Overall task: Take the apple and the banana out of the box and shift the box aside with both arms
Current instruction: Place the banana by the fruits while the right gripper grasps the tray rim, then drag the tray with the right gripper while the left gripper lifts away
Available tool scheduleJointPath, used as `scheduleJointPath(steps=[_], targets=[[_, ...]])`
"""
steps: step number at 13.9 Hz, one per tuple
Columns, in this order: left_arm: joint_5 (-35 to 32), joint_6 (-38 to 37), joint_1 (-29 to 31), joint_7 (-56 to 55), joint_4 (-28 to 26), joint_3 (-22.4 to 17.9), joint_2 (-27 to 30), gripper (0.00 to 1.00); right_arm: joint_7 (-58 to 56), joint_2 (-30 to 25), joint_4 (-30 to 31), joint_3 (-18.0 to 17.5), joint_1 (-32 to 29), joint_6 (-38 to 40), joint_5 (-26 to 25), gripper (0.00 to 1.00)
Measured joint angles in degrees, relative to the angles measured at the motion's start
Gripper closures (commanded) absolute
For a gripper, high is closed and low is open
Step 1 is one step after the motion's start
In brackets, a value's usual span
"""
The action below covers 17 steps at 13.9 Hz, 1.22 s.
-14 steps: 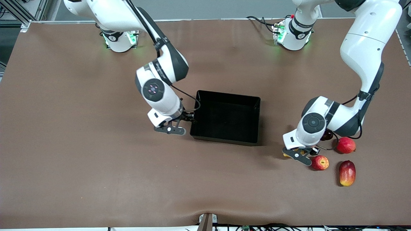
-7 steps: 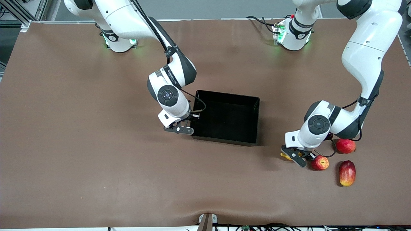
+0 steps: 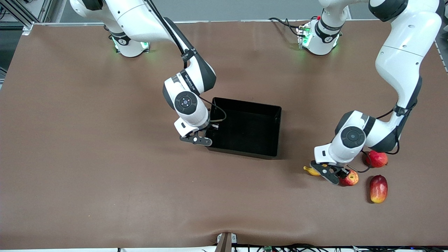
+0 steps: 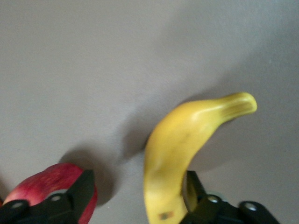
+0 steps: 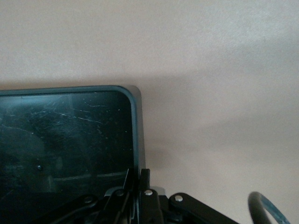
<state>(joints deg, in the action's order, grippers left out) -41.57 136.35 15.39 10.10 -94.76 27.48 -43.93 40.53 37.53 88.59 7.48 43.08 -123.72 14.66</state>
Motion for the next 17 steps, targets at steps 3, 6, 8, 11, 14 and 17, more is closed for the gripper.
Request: scheduleJointPath(steps=[3, 6, 8, 11, 14, 17], targets=[[8.33, -2.18, -0.03, -0.06, 0.53, 1.11, 3.43, 0.0, 0.0, -0.93, -2.8, 0.52, -2.59, 2.55, 1.54, 1.0], [17.41, -9.83, -0.15, -0.36, 1.86, 2.49, 9.09, 0.0, -2.95, -3.35, -4.75, 1.15, -8.1, 6.21, 7.25, 1.0], [21.13, -13.7, -0.18, -2.88, 2.64, 2.71, 12.72, 0.0, -10.02, -4.82, -4.99, 1.43, -12.47, 11.48, 8.36, 1.0], [22.34, -16.84, -0.22, -10.41, 2.72, 3.52, 16.39, 0.0, -22.38, -5.38, -4.89, 1.85, -21.18, 17.72, 8.38, 1.0], [22.36, -19.37, -0.34, -16.08, 2.75, 4.4, 18.69, 0.0, -36.18, -5.52, -4.84, 2.12, -31.24, 21.39, 8.27, 1.0], [22.43, -22.84, -0.29, -19.17, 2.91, 4.43, 21.92, 0.0, -45.81, -5.53, -3.99, 2.22, -39.7, 21.93, 5.85, 1.0]])
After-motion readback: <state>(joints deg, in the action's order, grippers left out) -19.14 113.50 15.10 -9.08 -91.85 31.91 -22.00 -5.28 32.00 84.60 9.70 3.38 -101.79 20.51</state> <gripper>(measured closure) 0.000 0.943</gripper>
